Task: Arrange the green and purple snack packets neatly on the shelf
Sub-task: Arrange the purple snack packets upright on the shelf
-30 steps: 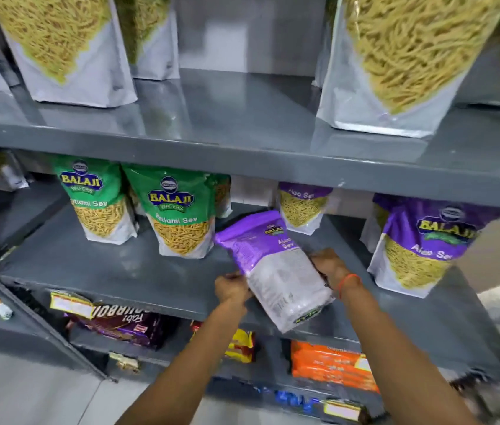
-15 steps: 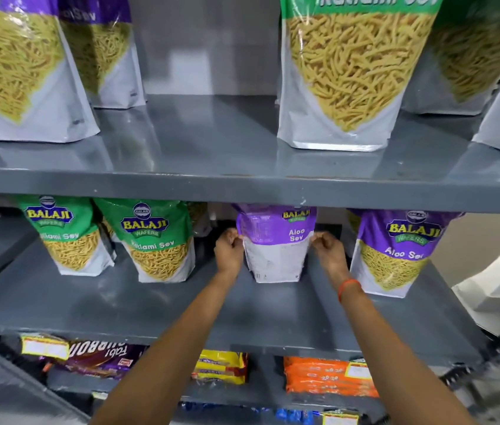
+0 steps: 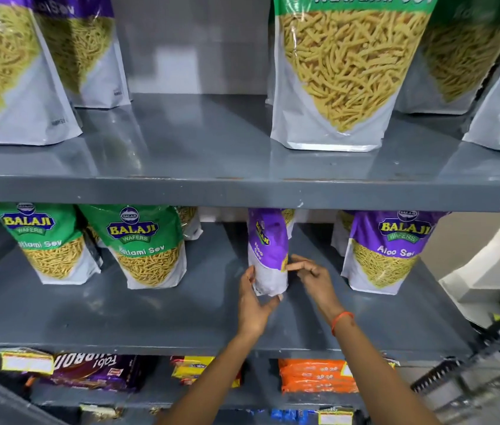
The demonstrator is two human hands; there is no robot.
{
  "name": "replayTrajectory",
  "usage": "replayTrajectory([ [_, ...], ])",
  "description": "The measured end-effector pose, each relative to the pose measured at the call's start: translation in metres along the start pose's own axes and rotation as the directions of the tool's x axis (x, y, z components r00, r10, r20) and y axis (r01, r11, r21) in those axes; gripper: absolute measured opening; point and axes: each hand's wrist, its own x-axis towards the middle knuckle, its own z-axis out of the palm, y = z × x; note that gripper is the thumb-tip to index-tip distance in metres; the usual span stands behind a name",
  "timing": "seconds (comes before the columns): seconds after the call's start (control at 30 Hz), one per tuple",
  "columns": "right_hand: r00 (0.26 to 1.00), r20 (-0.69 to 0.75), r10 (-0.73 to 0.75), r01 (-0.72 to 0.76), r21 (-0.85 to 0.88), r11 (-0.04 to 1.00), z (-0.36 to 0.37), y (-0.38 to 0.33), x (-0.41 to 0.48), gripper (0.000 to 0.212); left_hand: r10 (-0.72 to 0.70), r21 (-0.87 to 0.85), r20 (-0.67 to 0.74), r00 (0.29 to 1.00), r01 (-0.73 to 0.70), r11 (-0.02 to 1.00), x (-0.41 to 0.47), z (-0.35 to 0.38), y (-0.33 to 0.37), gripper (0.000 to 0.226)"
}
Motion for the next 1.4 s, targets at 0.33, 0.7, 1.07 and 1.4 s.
replayTrajectory([
  [0.33, 0.993, -0.121, 0.0, -0.005, -0.039, 0.999, 0.018, -0.01, -0.017, 0.03, -0.073, 0.109, -0.08, 0.994, 0.082, 0.991, 0.049, -0.031, 0.005, 0.068],
  [0.7, 0.991, -0.075, 0.108, -0.114, -0.071, 0.991, 0.032, 0.007, 0.0, 0.077, -0.042, -0.053, 0.296, 0.954, 0.061, 0.997, 0.077, -0.065, 0.01, 0.054],
  [1.07, 0.725, -0.359, -0.588, 0.373, -0.513, 0.773, -0.015, -0.032, -0.038, 0.047, 0.516, 0.434, 0.077, 0.853, -0.495, 0.753, -0.008, 0.031, 0.047, 0.072],
  [1.4, 0.938, -0.344, -0.028, -0.008, -0.103, 0.995, -0.174, 0.05, -0.018, 0.098, -0.051, 0.253, 0.348, 0.936, -0.041, 0.967, 0.041, 0.164, 0.016, 0.092],
])
